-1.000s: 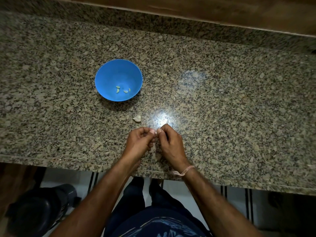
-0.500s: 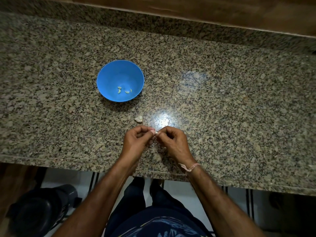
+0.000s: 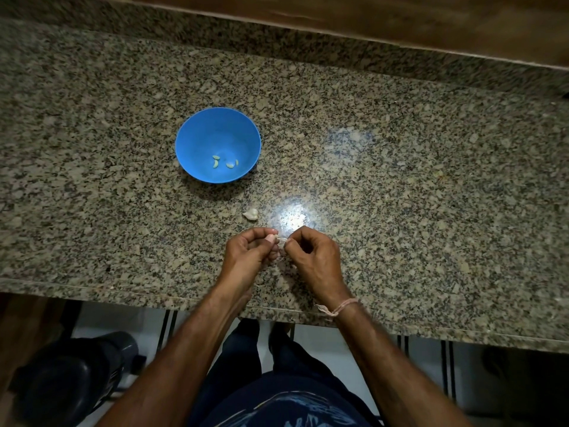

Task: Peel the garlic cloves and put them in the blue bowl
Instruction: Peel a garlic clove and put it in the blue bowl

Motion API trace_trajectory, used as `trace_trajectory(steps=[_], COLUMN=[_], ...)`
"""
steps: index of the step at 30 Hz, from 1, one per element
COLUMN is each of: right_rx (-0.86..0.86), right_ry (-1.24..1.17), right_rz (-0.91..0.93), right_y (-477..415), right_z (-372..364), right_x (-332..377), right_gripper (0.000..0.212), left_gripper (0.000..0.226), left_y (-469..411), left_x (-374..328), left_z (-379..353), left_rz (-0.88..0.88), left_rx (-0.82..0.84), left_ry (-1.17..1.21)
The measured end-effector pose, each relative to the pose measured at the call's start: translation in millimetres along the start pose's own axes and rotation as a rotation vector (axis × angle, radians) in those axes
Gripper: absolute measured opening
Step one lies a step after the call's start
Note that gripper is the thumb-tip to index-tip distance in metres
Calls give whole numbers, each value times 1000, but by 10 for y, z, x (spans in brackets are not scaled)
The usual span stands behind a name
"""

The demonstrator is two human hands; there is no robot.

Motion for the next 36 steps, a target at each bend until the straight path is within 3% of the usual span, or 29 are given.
trace_trajectory(steps=[9,12,15,21,29,36], right_rx=[-26,24,29,27,51,55], right_ry=[242,-15,-179,-208,-255,-349], right_rz=[194,61,-38,-56,-175,-324], right_y=[-41,-3,25,-6,3,-15], right_z=[14,21,8,30,26,59], right_x=[-56,22,65,-7,-73,-70], right_gripper=[9,19,15,7,12,20], left_gripper=[11,8,6,8,11,2], left_y=[32,58,103,124,146,176], left_x=[-9,-20,-44,-29,-65,-75], left_z=[-10,-15,-49,-53,-78,-125], left_rz=[-260,-404,-473,-450,-462,-575], left_rx=[-121,-149,-151,-139,-137,-183], left_ry=[-246,-357,-388,-349,-394,-535])
Point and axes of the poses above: each hand's wrist, its own y-axis away from the middle knuckle, its own z-axis out of the back of the hand, x = y × z, the point moved 2 cm from there along -y, towards the middle knuckle, and after that the axes turned 15 degrees about -x, right-handed, at the moved point
